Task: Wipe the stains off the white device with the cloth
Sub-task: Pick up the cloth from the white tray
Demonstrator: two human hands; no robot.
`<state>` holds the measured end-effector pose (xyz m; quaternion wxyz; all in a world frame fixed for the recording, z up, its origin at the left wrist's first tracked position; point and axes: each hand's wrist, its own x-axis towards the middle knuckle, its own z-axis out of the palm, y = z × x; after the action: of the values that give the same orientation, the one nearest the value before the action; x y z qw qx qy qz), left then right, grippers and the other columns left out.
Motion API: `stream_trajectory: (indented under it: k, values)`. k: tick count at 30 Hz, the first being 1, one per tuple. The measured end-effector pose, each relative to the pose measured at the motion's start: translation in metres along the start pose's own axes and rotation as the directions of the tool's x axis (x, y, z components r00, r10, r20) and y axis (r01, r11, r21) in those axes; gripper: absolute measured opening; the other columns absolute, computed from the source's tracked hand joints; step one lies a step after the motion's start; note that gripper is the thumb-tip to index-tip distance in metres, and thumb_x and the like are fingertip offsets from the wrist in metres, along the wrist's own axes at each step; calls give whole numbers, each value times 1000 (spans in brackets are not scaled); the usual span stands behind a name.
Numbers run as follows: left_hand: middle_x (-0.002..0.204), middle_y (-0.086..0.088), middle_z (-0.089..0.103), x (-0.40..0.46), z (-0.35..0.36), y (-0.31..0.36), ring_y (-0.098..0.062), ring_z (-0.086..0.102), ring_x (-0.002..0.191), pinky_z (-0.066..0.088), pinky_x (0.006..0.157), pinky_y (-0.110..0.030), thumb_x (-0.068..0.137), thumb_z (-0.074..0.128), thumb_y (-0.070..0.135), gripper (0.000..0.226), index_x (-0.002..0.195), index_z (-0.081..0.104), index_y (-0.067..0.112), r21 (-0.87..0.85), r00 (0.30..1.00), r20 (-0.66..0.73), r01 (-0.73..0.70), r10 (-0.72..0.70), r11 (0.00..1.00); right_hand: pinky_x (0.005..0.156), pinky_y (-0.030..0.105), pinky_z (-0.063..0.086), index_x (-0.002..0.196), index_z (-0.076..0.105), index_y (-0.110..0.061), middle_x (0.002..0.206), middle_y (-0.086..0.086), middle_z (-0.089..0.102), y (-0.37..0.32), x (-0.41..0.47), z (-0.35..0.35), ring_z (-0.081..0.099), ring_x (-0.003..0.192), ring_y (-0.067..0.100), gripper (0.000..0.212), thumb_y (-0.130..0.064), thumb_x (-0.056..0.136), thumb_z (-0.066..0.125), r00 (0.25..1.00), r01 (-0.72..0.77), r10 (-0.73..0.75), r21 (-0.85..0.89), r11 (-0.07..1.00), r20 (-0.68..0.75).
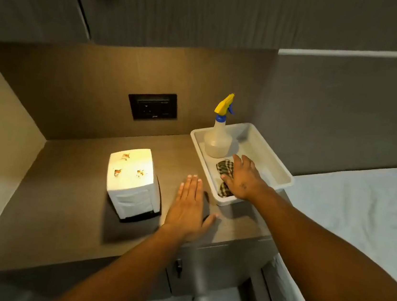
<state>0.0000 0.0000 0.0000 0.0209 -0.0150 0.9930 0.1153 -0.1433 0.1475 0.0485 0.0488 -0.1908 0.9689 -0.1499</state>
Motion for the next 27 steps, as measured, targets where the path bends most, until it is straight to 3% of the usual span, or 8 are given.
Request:
stream_trajectory:
  k: [3,7,10,14,17,21,24,27]
  values:
    - [167,-18,-20,5,7,-6,-31,-23,153,-10,125,-47,90,17,81,108,158,-15,3,6,996,80,41,-42,999,111,53,28,147,18,-18,155,16,18,4,16,6,20,142,37,72,-52,92,49,985,-47,46,1,999,166]
    - [167,-19,-18,9,12,-7,-31,-23,153,-13,124,-47,89,7,82,108,158,-14,1,24,994,106,28,-30,999,115,55,8,153,2,-21,161,18,-5,6,27,15,-6,146,38,81,-62,93,38,945,-54,85,-104,993,315]
    - [168,-17,-15,11,16,-8,-30,-22,154,-12,124,-48,88,4,84,109,158,-11,3,26,995,98,32,-34,999,115,56,1,153,-6,-20,160,18,-11,6,29,23,-14,145,38,89,-66,91,37,931,-73,115,-131,989,347]
    - [169,-16,-11,13,17,-9,-30,-19,155,-11,124,-49,88,6,85,108,159,-8,4,17,997,78,26,-28,1000,115,56,3,152,-6,-18,160,20,-9,5,36,23,-12,145,39,97,-72,86,40,922,-89,145,-167,982,360]
    - [170,-17,-10,13,19,-9,-29,-18,155,-10,124,-50,88,6,85,108,159,-7,4,17,997,68,27,-28,999,114,56,2,152,-4,-16,160,22,-7,0,39,27,-11,145,40,89,-62,91,41,926,-96,162,-201,975,342]
    - [170,-17,-10,13,18,-9,-30,-18,155,-9,124,-49,88,5,84,108,160,-6,4,7,997,70,29,-30,1000,114,57,19,148,17,-14,155,22,16,-5,40,30,6,144,39,78,-24,86,65,950,-99,161,-230,968,269]
    - [170,-16,-11,11,16,-9,-29,-19,155,-10,125,-49,89,7,83,107,160,-6,4,-2,997,71,27,-27,1000,106,57,35,139,34,-13,141,20,39,-6,42,24,30,135,38,65,-17,83,66,953,-112,162,-200,973,255]
    - [169,-17,-14,10,11,-7,-29,-20,155,-11,124,-48,90,11,81,106,159,-9,3,-8,995,94,35,-35,999,88,45,51,125,46,-12,118,17,57,-5,42,12,56,107,34,39,-16,89,58,969,-154,160,-49,987,187]
